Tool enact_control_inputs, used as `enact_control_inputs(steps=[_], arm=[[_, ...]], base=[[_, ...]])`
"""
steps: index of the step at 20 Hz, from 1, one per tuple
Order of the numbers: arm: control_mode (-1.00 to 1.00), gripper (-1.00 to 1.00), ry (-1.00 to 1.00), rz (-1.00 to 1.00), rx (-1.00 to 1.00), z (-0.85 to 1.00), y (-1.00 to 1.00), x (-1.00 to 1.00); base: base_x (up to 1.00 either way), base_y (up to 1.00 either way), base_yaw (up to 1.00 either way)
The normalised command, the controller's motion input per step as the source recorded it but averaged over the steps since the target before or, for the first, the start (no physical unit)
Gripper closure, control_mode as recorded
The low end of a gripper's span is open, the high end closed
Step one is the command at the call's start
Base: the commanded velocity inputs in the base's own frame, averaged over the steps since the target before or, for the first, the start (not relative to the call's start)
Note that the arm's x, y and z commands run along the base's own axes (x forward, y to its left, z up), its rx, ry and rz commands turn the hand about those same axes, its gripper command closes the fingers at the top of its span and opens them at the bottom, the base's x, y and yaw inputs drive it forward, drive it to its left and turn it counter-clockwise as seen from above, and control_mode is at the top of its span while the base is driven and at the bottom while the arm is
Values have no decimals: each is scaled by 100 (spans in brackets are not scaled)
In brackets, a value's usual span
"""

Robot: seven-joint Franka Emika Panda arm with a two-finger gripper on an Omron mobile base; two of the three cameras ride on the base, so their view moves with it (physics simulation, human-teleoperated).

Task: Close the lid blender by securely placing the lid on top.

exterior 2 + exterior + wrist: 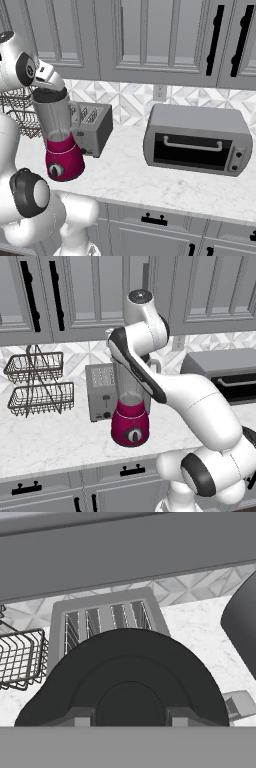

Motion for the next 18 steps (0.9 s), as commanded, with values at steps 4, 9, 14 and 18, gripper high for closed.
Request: enact_control_inputs(steps=[4, 9, 14, 18], arm=[[-100, 100, 0, 0, 0, 13, 0, 0], [-100, 100, 0, 0, 0, 31, 0, 0], [-100, 100, 3, 1, 0, 10, 0, -1], [-100, 100, 14, 0, 0, 1, 0, -11]], base=[[0, 0, 0], [0, 0, 0], [0, 0, 0], [0, 0, 0]])
